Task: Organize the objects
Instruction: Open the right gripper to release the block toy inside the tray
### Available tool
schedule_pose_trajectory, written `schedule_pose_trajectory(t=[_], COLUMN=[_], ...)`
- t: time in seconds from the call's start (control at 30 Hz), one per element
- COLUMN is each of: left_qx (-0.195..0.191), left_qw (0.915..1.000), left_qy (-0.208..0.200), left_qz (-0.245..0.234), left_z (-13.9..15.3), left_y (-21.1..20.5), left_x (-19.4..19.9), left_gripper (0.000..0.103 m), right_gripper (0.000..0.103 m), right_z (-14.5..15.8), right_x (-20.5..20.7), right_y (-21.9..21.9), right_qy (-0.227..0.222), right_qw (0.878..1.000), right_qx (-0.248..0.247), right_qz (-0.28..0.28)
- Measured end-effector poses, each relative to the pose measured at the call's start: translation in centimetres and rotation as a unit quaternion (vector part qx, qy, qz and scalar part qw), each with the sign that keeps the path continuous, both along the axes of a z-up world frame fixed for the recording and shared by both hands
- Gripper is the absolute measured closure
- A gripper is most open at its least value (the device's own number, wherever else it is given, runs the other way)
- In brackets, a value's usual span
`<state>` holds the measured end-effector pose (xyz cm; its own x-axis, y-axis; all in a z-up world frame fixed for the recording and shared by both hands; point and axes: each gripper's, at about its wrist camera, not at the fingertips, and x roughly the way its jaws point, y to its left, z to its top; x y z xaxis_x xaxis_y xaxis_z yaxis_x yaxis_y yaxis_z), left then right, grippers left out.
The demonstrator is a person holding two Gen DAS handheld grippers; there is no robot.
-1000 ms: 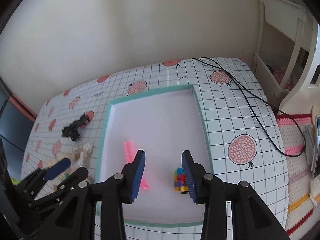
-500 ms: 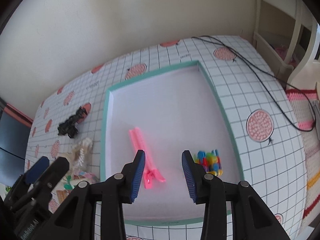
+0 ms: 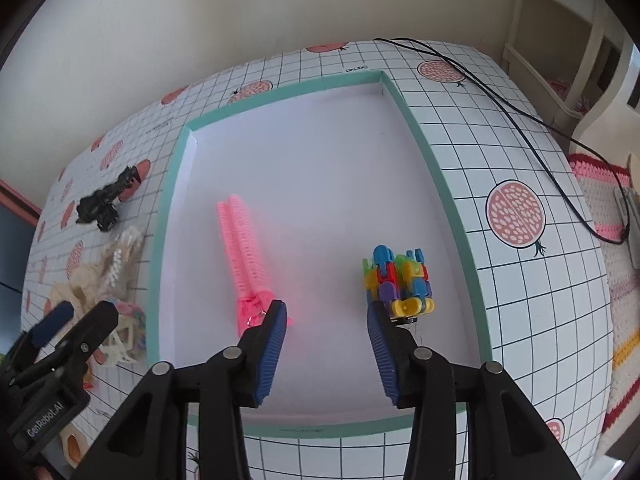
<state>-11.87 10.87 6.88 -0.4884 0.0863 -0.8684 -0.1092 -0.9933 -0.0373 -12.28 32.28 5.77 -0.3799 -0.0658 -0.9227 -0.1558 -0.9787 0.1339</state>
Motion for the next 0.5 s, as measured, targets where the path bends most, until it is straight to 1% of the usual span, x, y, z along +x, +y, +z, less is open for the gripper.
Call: schedule_pose_trajectory(t=[0.07,0.1,0.17,0.2,0.23,0.37,0.5], left_qx=[0.005,0.008,0.011,0.01,0.009,0.01,0.018], left_qw=[1.0,1.0,0.9999,0.9999,0.9999,0.9997,0.9992], left_qy=[-0.001,0.0,0.004,0.008,0.012,0.016,0.016], left_qz=[-0.001,0.0,0.002,0.002,0.002,0.015,0.031], left_z=[-0.1,-0.1,0.0,0.0,0.1,0.2,0.1], left_y=[0.2,0.2,0.2,0.2,0.2,-0.3,-1.1], left_x=[0.0,0.1,0.1,0.0,0.0,-0.1,-0.2], left_gripper=[0.011,0.011,0.004,0.003,0.003,0.003,0.003], right_gripper=[0.054,0.049,0.043,0.042,0.041,0.028,0.019], right_z=[-0.1,-0.1,-0.2,-0.2,-0.3,-0.5,-0.7], right_x=[0.0,0.1,0.1,0.1,0.2,0.2,0.1], right_y=[-0.4,-0.6,-0.9,-1.1,-1.2,-1.6,-2.1], right_qy=[0.001,0.001,0.003,0.003,0.002,0.005,0.005], right_qw=[1.0,1.0,1.0,1.0,1.0,0.999,0.999], right_qx=[0.01,0.015,0.016,0.018,0.02,0.017,0.017], right_qz=[0.009,0.012,0.019,0.023,0.024,0.03,0.038])
